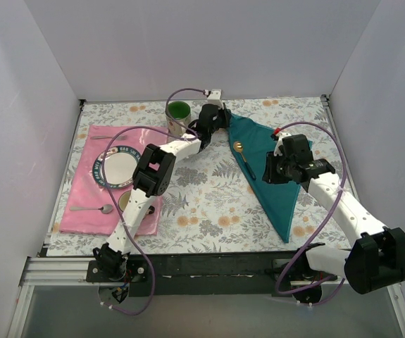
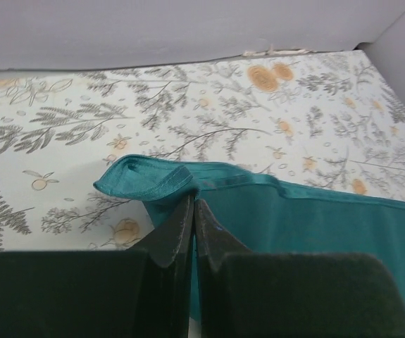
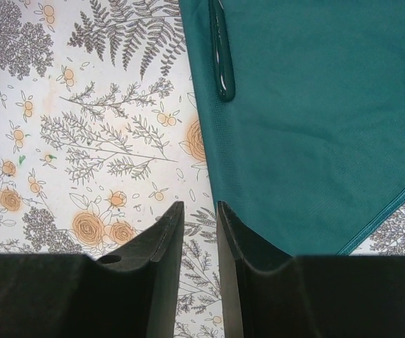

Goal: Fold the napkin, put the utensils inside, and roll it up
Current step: Fold the napkin

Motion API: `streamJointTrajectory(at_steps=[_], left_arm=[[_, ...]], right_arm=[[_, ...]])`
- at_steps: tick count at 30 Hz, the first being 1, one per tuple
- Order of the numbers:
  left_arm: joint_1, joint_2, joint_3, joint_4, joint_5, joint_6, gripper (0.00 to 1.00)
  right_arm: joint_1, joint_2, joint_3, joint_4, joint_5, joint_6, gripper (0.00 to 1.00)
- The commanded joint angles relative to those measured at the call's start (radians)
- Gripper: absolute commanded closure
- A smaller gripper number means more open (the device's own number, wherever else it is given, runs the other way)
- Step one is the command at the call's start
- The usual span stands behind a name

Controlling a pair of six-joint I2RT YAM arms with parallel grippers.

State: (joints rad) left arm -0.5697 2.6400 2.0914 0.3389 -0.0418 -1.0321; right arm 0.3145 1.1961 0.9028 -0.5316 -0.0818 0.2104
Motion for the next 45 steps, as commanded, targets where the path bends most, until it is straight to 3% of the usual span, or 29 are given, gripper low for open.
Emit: streamJointTrajectory(at_steps=[1, 21, 45], left_arm=[[-0.027, -0.189, -0.04, 0.006, -0.01, 0.053, 1.0], [-0.18, -0.436, -0.34, -0.049, 0.083, -0.009, 1.0], [-0.265, -0.503, -0.545, -0.067, 0.161, -0.066, 1.0]], right_arm=[[-0.002, -0.044, -0.01, -0.011, 0.01, 0.007, 0.67], [-0.02, -0.112, -0.044, 0.028, 0.002, 0.139, 0.65], [-0.129, -0.156, -0.067, 0.012, -0.016, 0.13, 0.64]])
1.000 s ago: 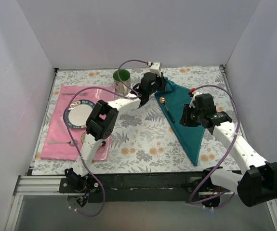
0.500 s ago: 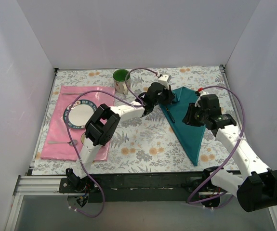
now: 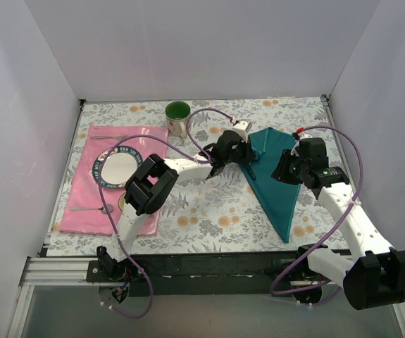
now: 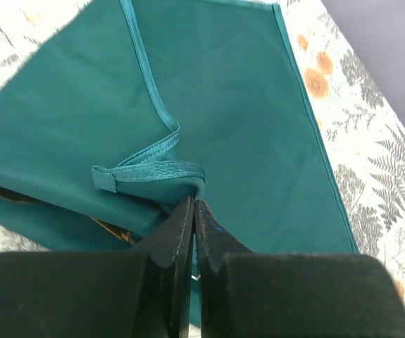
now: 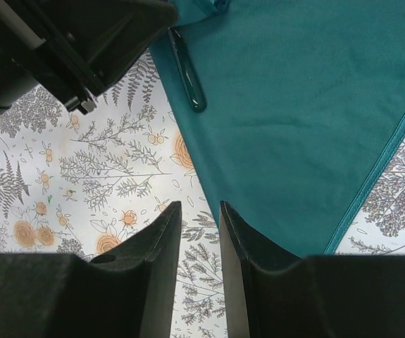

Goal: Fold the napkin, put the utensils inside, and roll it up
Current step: Fold the napkin

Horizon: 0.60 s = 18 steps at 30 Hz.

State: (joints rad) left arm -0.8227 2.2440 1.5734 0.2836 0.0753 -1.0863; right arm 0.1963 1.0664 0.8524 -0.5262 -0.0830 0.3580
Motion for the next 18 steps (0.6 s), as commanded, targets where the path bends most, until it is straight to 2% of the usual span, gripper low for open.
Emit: streamJointTrajectory(at_steps=[1, 12, 16, 18], left_arm=[[-0.013, -0.109, -0.035, -0.012, 0.047, -0.015, 1.0], [-0.03, -0.13, -0.096, -0.012, 0.061, -0.02, 0.97], [-0.033, -0.135, -0.111, -0.015, 0.066, -0.021, 0.9], [-0.035, -0.141, -0.113, -0.014, 0.076, -0.021, 0.79]], right_arm=[[-0.012, -0.026, -0.018, 0.005, -0.017, -0.019, 0.64], [-0.02, -0.026, -0.038, 0.022, -0.037, -0.025, 0.64], [-0.02, -0.023, -0.046, 0.023, -0.043, -0.025, 0.64], [-0.02, -0.025, -0.052, 0.028, -0.043, -0.028, 0.64]])
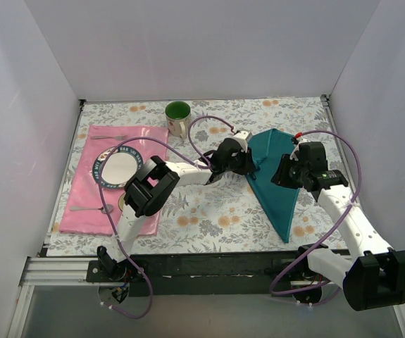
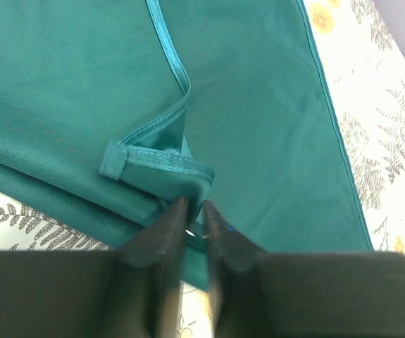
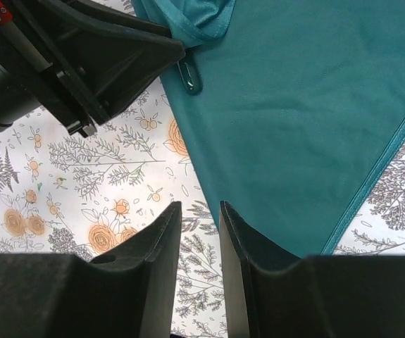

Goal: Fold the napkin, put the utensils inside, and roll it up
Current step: Fold the napkin

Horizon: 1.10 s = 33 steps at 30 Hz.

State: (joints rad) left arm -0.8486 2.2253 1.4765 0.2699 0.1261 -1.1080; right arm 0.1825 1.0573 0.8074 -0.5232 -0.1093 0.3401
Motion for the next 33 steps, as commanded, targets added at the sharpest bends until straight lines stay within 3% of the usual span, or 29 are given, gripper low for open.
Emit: streamJointTrajectory(at_steps=[1, 6, 12, 16, 23, 28, 33], left_arm=[[-0.009, -0.125, -0.015, 0.0, 0.03, 0.0, 0.73], [-0.01, -0.159, 0.022, -0.047, 0.099, -0.021, 0.5], [-0.001, -0.24, 0.088, -0.113, 0.231, -0.055, 0.39], [0.023, -0.28, 0.085, -0.138, 0.235, -0.081, 0.43], [0.068, -0.11, 0.22, -0.201, 0.323, -0.101, 0.58], [0.114, 0.009, 0.364, -0.299, 0.316, -0.108, 0.62], [0.164, 0.091, 0.416, -0.282, 0.395, -0.142, 0.63]], right_arm=[[-0.006, -0.016, -0.008, 0.028, -0.018, -0.01, 0.64], [-0.008, -0.003, -0.016, 0.034, -0.02, -0.012, 0.64], [-0.024, 0.026, 0.01, 0.026, 0.011, -0.015, 0.64], [-0.064, 0.061, 0.032, 0.005, 0.01, -0.03, 0.64], [-0.097, 0.136, 0.035, 0.066, -0.064, -0.052, 0.64], [-0.097, 0.261, 0.073, 0.141, -0.167, -0.084, 0.61], [-0.095, 0.394, 0.133, 0.178, -0.17, -0.085, 0.6]])
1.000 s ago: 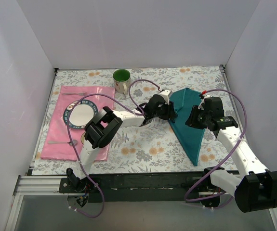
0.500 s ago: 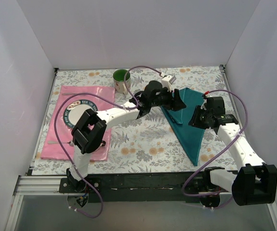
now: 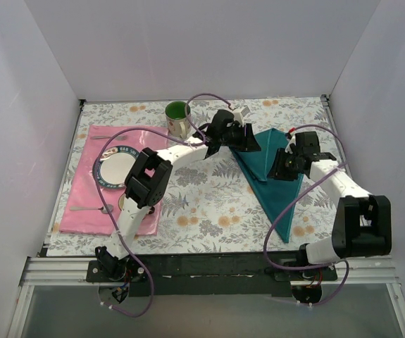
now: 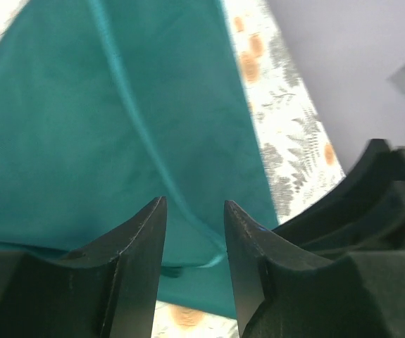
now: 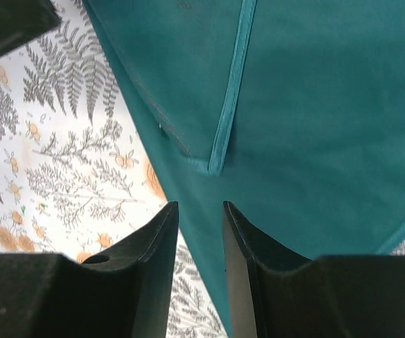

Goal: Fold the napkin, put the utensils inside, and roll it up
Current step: Fold the napkin

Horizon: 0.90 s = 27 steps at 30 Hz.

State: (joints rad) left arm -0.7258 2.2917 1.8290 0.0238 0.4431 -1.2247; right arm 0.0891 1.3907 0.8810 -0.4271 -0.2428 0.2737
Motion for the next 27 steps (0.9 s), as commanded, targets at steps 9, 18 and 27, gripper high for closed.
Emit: streamJointTrajectory(at_steps=[9, 18, 27], left_arm=[[0.063, 0.084, 0.056, -0.018, 0.095, -0.01, 0.63], [0.126, 0.1, 0.053, -0.074, 0.089, -0.009, 0.62], [0.138, 0.132, 0.121, -0.148, 0.076, 0.043, 0.6]], right_arm=[[0.008, 0.201, 0.108, 0.099, -0.062, -0.022, 0.61], [0.054, 0.252, 0.082, 0.159, -0.13, 0.018, 0.63], [0.087, 0.289, 0.113, 0.177, -0.199, 0.05, 0.65]])
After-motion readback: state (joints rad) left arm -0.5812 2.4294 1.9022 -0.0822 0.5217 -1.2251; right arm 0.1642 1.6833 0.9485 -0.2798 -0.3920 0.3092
